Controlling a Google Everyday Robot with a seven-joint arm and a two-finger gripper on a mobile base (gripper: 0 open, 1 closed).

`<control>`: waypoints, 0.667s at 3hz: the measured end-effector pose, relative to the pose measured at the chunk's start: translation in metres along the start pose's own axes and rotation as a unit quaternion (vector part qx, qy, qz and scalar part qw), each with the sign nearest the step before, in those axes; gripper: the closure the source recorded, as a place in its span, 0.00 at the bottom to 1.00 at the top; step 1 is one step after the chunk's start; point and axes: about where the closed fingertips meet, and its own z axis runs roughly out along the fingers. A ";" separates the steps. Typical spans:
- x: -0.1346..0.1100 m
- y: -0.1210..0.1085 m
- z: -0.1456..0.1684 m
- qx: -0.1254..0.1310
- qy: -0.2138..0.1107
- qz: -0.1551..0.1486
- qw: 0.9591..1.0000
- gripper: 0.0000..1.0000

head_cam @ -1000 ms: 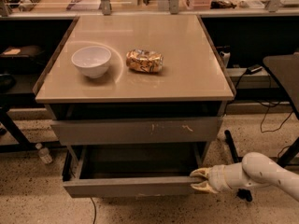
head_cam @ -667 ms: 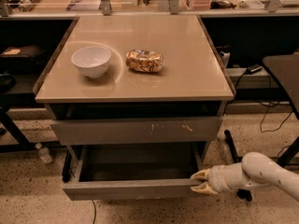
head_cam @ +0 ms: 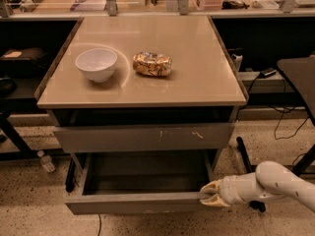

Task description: Open middle drawer

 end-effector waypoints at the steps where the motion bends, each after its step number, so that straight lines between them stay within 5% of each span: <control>1: -0.001 -0.003 0.005 -0.005 -0.002 0.001 1.000 0.59; 2: -0.006 0.000 0.011 -0.011 -0.002 -0.004 1.000 0.36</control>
Offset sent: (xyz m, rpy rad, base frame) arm -0.0299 0.1212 -0.0099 -0.0265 0.0392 0.2311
